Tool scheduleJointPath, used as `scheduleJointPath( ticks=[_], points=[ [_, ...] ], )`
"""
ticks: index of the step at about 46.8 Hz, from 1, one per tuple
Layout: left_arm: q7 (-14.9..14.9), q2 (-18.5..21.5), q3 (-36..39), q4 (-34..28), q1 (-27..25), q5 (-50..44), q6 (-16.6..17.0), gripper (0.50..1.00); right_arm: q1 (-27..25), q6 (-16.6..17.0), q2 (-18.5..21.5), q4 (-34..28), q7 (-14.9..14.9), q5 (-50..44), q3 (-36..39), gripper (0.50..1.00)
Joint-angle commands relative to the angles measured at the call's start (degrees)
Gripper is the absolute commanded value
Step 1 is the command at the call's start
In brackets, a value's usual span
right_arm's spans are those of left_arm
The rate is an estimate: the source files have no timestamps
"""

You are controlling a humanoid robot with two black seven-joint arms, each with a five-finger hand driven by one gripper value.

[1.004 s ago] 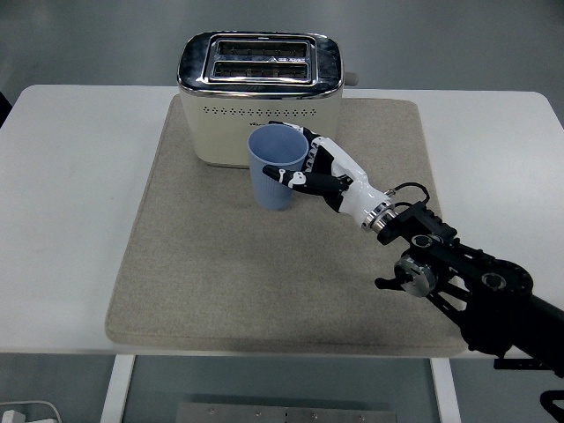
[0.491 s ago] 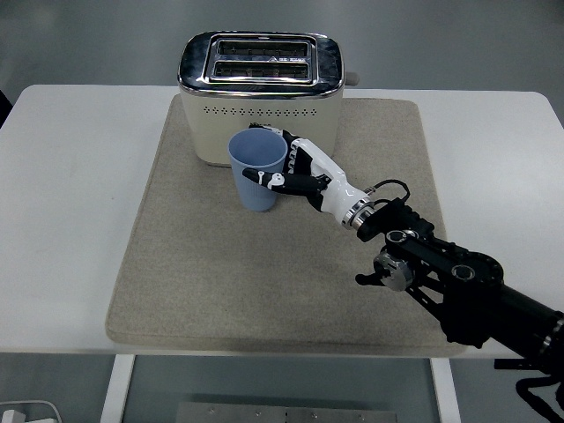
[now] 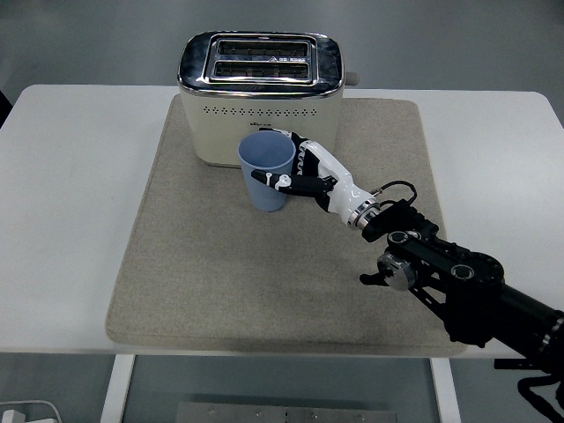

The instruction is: Put the water cup in front of the bread machine

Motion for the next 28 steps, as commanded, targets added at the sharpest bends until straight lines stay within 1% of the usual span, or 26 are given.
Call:
scheduleJointPath(
  ticks=[1,13,16,18,21,28],
  points=[
    [0.00,0.00,0.00,0.00,0.00,0.00,-0.01,1.000,-0.10,-0.06,-0.01,0.01,-0.01,-0.08,-0.05,0.797],
    [0.00,0.00,0.00,0.00,0.00,0.08,-0.01,1.000,-0.80,-1.46,-0.01,0.18,0.08,-0.08,-0.75,0.834],
    [0.00,0.00,0.00,0.00,0.00,0.08,-0.01,1.000,-1.15,-1.46,-0.01,0.18,0.08,-0.08,-0.84,0.858],
    [0.00,0.00,0.00,0.00,0.00,0.00,0.08,1.000,-1.50,-1.46,-0.01,0.18,0.08,-0.08,-0.92,0.862],
    [0.00,0.00,0.00,0.09,0.00,0.00,-0.01,1.000,-1.68,-1.46,-0.01,0.27,0.08,-0.08,-0.92,0.897],
    [0.00,0.00,0.00,0.09,0.00,0.00,-0.01,1.000,-2.03,-1.46,-0.01,0.44,0.08,0.00,-0.92,0.917]
  ],
)
